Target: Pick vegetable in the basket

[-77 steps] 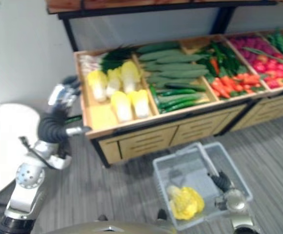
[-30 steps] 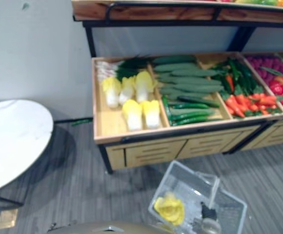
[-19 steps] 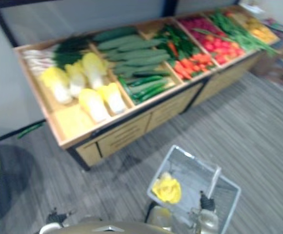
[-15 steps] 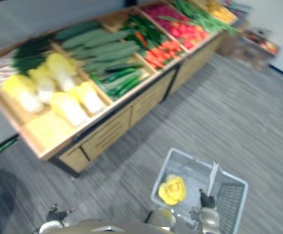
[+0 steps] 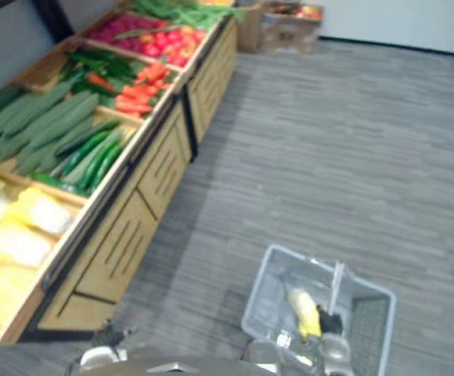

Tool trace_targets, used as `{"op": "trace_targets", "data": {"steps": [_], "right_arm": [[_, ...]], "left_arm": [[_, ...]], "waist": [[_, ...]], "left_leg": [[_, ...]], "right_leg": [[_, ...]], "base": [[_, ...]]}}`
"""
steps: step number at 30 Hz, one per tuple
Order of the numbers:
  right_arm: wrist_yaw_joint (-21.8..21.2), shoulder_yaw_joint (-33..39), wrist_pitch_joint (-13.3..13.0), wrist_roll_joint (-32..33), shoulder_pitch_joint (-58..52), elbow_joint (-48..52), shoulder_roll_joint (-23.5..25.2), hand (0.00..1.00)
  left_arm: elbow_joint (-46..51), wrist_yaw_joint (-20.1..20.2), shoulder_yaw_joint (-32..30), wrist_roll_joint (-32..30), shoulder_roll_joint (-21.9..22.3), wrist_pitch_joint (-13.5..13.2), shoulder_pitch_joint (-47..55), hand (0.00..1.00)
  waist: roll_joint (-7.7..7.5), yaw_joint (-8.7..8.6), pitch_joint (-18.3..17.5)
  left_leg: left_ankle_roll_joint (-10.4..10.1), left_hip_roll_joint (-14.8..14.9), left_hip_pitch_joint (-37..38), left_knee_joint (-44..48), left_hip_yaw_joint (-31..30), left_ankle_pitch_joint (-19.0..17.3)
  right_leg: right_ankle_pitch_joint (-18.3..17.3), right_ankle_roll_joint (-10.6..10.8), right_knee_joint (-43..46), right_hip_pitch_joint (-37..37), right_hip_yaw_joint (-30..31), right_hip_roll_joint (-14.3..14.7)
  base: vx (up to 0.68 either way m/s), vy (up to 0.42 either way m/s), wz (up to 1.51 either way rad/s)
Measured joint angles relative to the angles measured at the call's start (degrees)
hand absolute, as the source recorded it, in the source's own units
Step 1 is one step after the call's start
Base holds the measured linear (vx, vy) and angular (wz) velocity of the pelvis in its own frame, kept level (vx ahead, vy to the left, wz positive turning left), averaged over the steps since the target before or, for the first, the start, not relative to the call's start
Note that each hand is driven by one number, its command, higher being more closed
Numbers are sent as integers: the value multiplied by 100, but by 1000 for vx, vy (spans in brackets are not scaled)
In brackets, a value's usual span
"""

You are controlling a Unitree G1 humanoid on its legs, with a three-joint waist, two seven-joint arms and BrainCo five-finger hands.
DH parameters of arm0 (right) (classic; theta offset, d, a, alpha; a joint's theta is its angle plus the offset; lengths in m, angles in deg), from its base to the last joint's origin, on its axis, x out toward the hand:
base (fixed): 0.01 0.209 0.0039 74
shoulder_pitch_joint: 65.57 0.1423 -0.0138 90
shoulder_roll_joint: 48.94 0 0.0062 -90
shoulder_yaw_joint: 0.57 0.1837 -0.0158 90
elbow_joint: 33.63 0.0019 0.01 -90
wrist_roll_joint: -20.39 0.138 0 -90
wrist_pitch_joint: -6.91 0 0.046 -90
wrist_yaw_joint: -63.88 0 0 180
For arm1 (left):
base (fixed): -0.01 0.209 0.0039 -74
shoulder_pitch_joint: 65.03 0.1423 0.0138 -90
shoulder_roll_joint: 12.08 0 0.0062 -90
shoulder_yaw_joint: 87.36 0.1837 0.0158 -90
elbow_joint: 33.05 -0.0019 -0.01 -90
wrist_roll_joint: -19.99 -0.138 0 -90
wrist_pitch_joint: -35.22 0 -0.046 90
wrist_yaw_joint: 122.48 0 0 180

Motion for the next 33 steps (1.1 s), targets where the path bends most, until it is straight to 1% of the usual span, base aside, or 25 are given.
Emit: {"op": "trace_targets", "data": {"steps": [1, 2, 4, 5, 6, 7, 8, 9, 12, 14, 17, 18, 19, 20, 21, 22, 24, 25, 26, 27, 28, 30, 31, 32, 33], "right_arm": [[-1, -23, -3, 1, -6, 6, -7, 100], [-3, -46, -3, 5, -13, 8, 3, 100], [-19, -125, -2, 4, 29, 112, -45, 100], [-28, -140, 2, 4, 18, 158, -63, 100], [-68, -167, -18, 7, -76, 264, -18, 100], [-92, -154, -32, 7, -157, 310, 26, 100], [-110, -154, -30, 6, -207, 346, 31, 100], [-112, -158, -26, 3, -277, 457, 54, 100], [-115, -180, -27, -12, -352, 525, 82, 100], [-119, -212, -28, -12, -358, 527, 125, 100], [-129, -217, -29, -12, -325, 586, 122, 100], [-126, -217, -57, -10, -288, 684, 121, 100], [-121, -217, -73, -9, -262, 714, 127, 100], [-114, -203, -91, -2, -225, 842, 134, 100], [-114, -201, -106, 1, -227, 901, 137, 100], [-105, -195, -149, 10, -263, 948, 153, 100], [-94, -212, -157, 6, -260, 986, 174, 100], [-106, -263, -154, -4, -167, 1052, 173, 100], [-107, -268, -144, -4, -124, 1075, 185, 100], [-105, -256, -137, -3, -66, 1104, 197, 100], [-105, -251, -129, -4, -48, 1104, 197, 100], [-95, -82, -114, -3, -53, 1133, 287, 100], [-92, -74, -110, -3, -60, 1134, 311, 100], [-83, -31, -90, -1, -53, 1129, 303, 100], [-70, 55, -68, 3, -46, 1162, 326, 100]], "left_arm": [[-1, 3, 29, 0, -4, -10, 50, 0], [-2, 37, 58, 10, -3, -27, 123, 0], [-13, 156, 90, 10, 21, -72, 278, 0], [-33, 189, 101, 10, 25, -77, 294, 0], [-51, 249, 105, 11, -12, -89, 271, 0], [-54, 249, 101, 11, -69, -102, 242, 0], [-60, 246, 99, 7, -89, -101, 222, 0], [-67, 256, 75, 0, -128, -88, 230, 0], [-71, 276, 113, -10, -130, -91, 222, 0], [-82, 303, 159, -13, -172, -93, 222, 0], [-125, 366, 214, -13, -168, -90, 218, 0], [-123, 367, 329, -16, -172, -87, 216, 0], [-117, 367, 394, -17, -182, -87, 214, 0], [-91, 369, 490, -30, -200, -88, 214, 0], [-83, 367, 538, -35, -233, -87, 215, 0], [-53, 354, 566, -37, -250, -80, 214, 0], [-24, 343, 552, -49, -281, -77, 158, 0], [-7, 329, 545, -54, -243, -76, 122, 0], [-9, 325, 535, -56, -217, -72, 96, 0], [-9, 324, 489, -56, -151, -67, 40, 0], [-9, 325, 475, -60, -123, -65, 18, 0], [-3, 327, 342, -116, -88, -65, -19, 0], [-1, 326, 285, -117, -90, -65, -22, 0], [-34, 318, 154, -122, -8, -44, -65, 0], [-4, 319, 75, -142, 29, -46, -82, 0]], "waist": [[0, -1, 0], [5, 9, -1], [127, 41, -7], [145, 80, -7], [122, 84, -61], [-49, 97, -85], [-80, 118, -75], [-187, 126, -117], [-210, 139, -200], [-181, 145, -225], [-135, 177, -216], [-80, 205, -202], [-71, 213, -190], [-106, 222, -128], [-138, 204, -86], [-127, 130, -54], [-210, 167, -54], [-152, 167, -36], [-113, 168, -25], [-7, 172, 29], [31, 169, 58], [27, 164, 82], [-9, 162, 81], [19, 172, 116], [127, 169, 112]], "left_leg": [[-34, -135, 0, -319, -276, -33], [-42, -355, 44, -1010, -760, -33], [-36, -530, 12, -2091, -1596, 150], [-90, -547, -17, -2153, -1654, 264], [-93, -710, -56, -2225, -1549, 207], [-60, -844, -60, -2278, -1462, 201], [57, -939, -20, -2337, -1331, 227], [161, -1085, 30, -2389, -1284, 257], [243, -1302, 214, -2557, -1160, 237], [264, -1344, 303, -2612, -1143, 224], [274, -1265, 492, -2613, -960, 216], [274, -1159, 642, -2600, -800, 216], [274, -1137, 717, -2603, -749, 216], [291, -1159, 915, -2604, -667, 205], [354, -1186, 1032, -2604, -665, 163], [490, -1188, 1294, -2659, -645, -94], [492, -1213, 1439, -2758, -554, -198], [457, -1084, 1441, -2804, -541, -218], [434, -995, 1400, -2797, -526, -229], [346, -796, 1351, -2787, -510, -247], [305, -702, 1346, -2789, -507, -255], [47, -477, 1403, -2794, -501, -349], [-7, -455, 1450, -2795, -499, -379], [-57, -306, 1584, -2810, -509, -408], [-202, -215, 1577, -2780, -522, -211]], "right_leg": [[12, 21, -20, -10, 112, 5], [44, 74, -75, -71, 356, 50], [121, 175, -185, -263, 873, 233], [155, 235, -191, -331, 1025, 267], [271, 411, -380, -308, 1163, 174], [373, 511, -522, -291, 1211, 29], [390, 536, -583, -301, 1230, -84], [430, 600, -618, -296, 1294, -210], [452, 635, -731, -206, 1330, -400], [455, 639, -737, -171, 1330, -432], [454, 639, -247, -339, 1416, -338], [450, 641, 555, -694, 1511, -200], [450, 641, 988, -878, 1509, -172], [452, 638, 1924, -1236, 1475, -187], [460, 634, 2381, -1383, 1441, -232], [380, 630, 3219, -1653, 1218, -412], [218, 492, 3569, -1798, 917, -586], [0, 428, 3300, -1869, 516, -598], [-34, 389, 3061, -1908, 365, -553], [-29, 391, 2502, -1950, 155, -426], [-5, 422, 2206, -1956, 115, -363], [208, 621, 1104, -1990, 89, -358], [309, 624, 896, -1989, 91, -391], [716, 608, 1002, -1919, -23, -324], [387, 504, 1336, -1981, -117, -268]], "base": [[-11, 152, -117], [-27, 209, -119], [-20, 265, -127], [22, 250, -78], [82, 254, -44], [118, 257, -25], [148, 255, -19], [173, 232, -19], [163, 169, -11], [184, 88, -10], [138, 24, -37], [83, 1, -62], [70, 5, -63], [31, 2, -29], [86, 5, -10], [87, 6, 6], [110, -14, -7], [120, -56, -17], [130, -107, -16], [105, -110, -10], [156, -184, -5], [232, -261, 2], [385, -392, -1], [385, -402, 5], [319, -334, 9]]}}
